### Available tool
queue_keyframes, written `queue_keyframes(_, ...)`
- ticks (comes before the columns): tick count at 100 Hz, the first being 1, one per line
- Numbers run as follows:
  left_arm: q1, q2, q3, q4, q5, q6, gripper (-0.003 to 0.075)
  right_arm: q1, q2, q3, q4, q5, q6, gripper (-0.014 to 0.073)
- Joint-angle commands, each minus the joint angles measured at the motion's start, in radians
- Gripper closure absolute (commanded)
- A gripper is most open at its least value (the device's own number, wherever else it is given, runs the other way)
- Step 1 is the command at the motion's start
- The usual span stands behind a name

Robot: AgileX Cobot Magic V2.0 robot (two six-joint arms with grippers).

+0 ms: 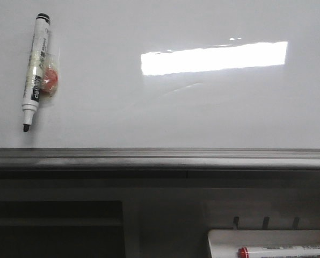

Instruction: Write number 2 on whiteboard

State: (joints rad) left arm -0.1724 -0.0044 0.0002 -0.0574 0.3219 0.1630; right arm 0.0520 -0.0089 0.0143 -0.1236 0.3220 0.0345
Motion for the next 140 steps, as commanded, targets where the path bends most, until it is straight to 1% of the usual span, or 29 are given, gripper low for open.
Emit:
queue_keyframes(1, 0.000, -0.026, 0.012, -0.013, -0.069, -0.010, 0.0741, -0.007, -0.021, 0.024, -0.002, -0.021, -0.003, 0.0672)
queue_keyframes(80, 0.000, -0.026, 0.012, -0.013, -0.069, -0.010, 0.0741, -0.007, -0.021, 0.024, -0.002, -0.027, -0.003, 0.0672)
queue_keyframes(97, 0.000, -0.026, 0.012, -0.013, -0.069, -0.010, 0.0741, -0.007, -0.021, 0.024, -0.002, -0.076, -0.003, 0.0672)
queue_keyframes(106, 0.000, -0.026, 0.012, -0.015, -0.078, -0.010, 0.0741, -0.007, -0.021, 0.024, 0.006, -0.173, -0.003, 0.0672)
queue_keyframes(110, 0.000, -0.026, 0.012, -0.067, -0.108, -0.010, 0.0741, -0.007, -0.021, 0.024, 0.062, -0.249, 0.002, 0.0672)
queue_keyframes(113, 0.000, -0.026, 0.012, -0.130, -0.146, -0.010, 0.0741, -0.007, -0.021, 0.024, 0.124, -0.303, 0.010, 0.0672)
queue_keyframes(114, 0.000, -0.026, 0.012, -0.148, -0.167, -0.010, 0.0741, -0.007, -0.021, 0.024, 0.163, -0.315, 0.012, 0.0672)
queue_keyframes(115, 0.000, -0.026, 0.012, -0.211, -0.190, -0.010, 0.0741, -0.007, -0.021, 0.024, 0.201, -0.351, 0.018, 0.0672)
queue_keyframes(116, 0.000, -0.026, 0.012, -0.211, -0.201, -0.010, 0.0741, -0.007, -0.021, 0.024, 0.221, -0.351, 0.021, 0.0672)
queue_keyframes(119, 0.000, -0.026, 0.012, -0.337, -0.248, -0.010, 0.0741, -0.007, -0.021, 0.024, 0.303, -0.406, 0.030, 0.0672)
queue_keyframes(121, 0.000, -0.026, 0.012, -0.391, -0.280, -0.010, 0.0741, -0.007, -0.021, 0.024, 0.363, -0.425, 0.030, 0.0672)
queue_keyframes(124, 0.000, -0.026, 0.010, -0.518, -0.322, -0.010, 0.0741, -0.007, -0.021, 0.024, 0.441, -0.458, 0.030, 0.0672)
queue_keyframes(125, 0.000, -0.026, 0.010, -0.540, -0.322, -0.010, 0.0741, -0.007, -0.021, 0.024, 0.477, -0.462, 0.030, 0.0672)
queue_keyframes(126, 0.000, -0.026, 0.010, -0.580, -0.342, -0.010, 0.0741, -0.007, -0.021, 0.024, 0.493, -0.467, 0.030, 0.0672)
queue_keyframes(130, 0.000, -0.026, 0.010, -0.664, -0.383, -0.010, 0.0741, -0.007, -0.021, 0.024, 0.571, -0.472, 0.030, 0.0672)
queue_keyframes(135, 0.000, -0.026, 0.010, -0.764, -0.413, -0.010, 0.0741, -0.007, -0.021, 0.024, 0.635, -0.472, 0.030, 0.0672)
queue_keyframes(136, 0.000, -0.026, 0.010, -0.804, -0.415, -0.010, 0.0741, -0.007, -0.021, 0.024, 0.652, -0.472, 0.030, 0.0672)
queue_keyframes(140, 0.000, -0.026, 0.009, -0.871, -0.417, -0.010, 0.0741, -0.007, -0.021, 0.024, 0.689, -0.468, 0.030, 0.0672)
